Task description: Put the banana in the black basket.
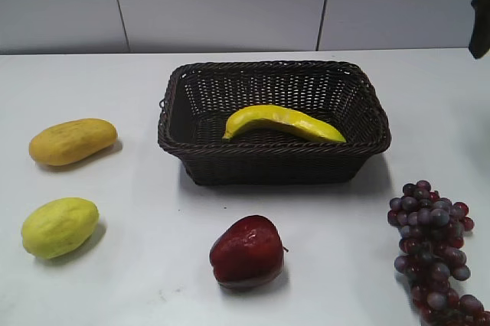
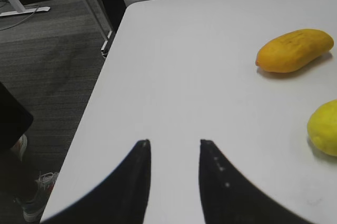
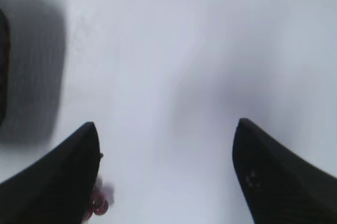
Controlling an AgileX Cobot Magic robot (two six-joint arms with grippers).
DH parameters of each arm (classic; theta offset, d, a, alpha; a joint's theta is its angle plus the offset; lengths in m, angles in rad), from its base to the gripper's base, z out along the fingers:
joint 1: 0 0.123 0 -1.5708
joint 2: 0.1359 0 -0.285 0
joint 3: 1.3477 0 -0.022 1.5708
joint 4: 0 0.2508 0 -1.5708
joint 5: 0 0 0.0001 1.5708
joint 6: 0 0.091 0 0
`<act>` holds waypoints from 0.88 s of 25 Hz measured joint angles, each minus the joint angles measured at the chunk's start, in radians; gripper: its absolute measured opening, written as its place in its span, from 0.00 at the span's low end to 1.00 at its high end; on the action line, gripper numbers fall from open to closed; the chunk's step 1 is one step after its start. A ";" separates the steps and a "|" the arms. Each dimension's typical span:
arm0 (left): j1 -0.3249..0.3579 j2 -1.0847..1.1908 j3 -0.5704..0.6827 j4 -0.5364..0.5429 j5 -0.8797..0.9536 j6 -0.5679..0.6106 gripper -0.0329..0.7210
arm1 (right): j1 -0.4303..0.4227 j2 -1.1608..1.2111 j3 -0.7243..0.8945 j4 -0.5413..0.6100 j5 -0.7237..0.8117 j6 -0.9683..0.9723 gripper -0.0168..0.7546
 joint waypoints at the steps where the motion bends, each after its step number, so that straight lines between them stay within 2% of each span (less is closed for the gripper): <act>1: 0.000 0.000 0.000 0.000 0.000 0.000 0.35 | -0.001 -0.019 0.040 -0.001 0.000 0.004 0.79; 7: 0.000 0.000 0.000 0.000 0.000 0.000 0.35 | -0.001 -0.239 0.342 0.003 0.001 0.035 0.78; 14: 0.000 0.000 0.000 0.000 0.000 0.000 0.35 | -0.001 -0.642 0.691 0.000 -0.013 0.088 0.78; 22: 0.000 0.000 0.000 0.000 0.000 0.000 0.35 | -0.001 -1.061 0.994 -0.007 -0.066 0.114 0.78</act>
